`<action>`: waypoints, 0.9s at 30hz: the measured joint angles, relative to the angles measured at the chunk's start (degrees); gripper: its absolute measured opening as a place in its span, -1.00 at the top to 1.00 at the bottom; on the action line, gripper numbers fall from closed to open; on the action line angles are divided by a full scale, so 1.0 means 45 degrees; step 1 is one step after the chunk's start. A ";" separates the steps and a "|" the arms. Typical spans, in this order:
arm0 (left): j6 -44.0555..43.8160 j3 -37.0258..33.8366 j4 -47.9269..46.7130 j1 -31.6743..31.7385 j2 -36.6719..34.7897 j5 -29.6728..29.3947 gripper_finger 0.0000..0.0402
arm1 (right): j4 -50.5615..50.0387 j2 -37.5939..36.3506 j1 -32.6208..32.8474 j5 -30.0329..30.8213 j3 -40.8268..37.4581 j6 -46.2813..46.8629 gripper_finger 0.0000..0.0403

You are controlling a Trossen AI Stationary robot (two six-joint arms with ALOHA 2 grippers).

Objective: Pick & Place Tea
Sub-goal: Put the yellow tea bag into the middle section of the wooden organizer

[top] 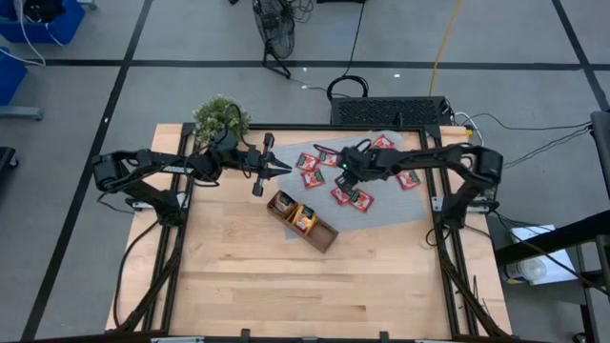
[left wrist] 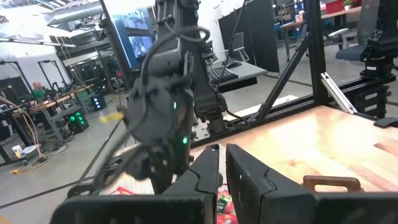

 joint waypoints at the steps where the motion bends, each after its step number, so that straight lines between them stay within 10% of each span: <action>1: 0.0000 0.0000 0.0000 0.0003 0.0000 0.0004 0.82 | -0.0034 0.0179 -0.0026 -0.0001 0.0000 -0.0001 0.17; 18: 0.0000 0.0000 0.0000 0.0003 0.0000 0.0000 0.82 | -0.1257 0.1349 -0.0456 0.0072 0.0058 0.0758 0.22; 27: 0.0000 0.0000 0.0000 0.0000 0.0000 0.0000 0.82 | -0.1502 0.1374 -0.0456 -0.0033 0.0030 0.0328 0.84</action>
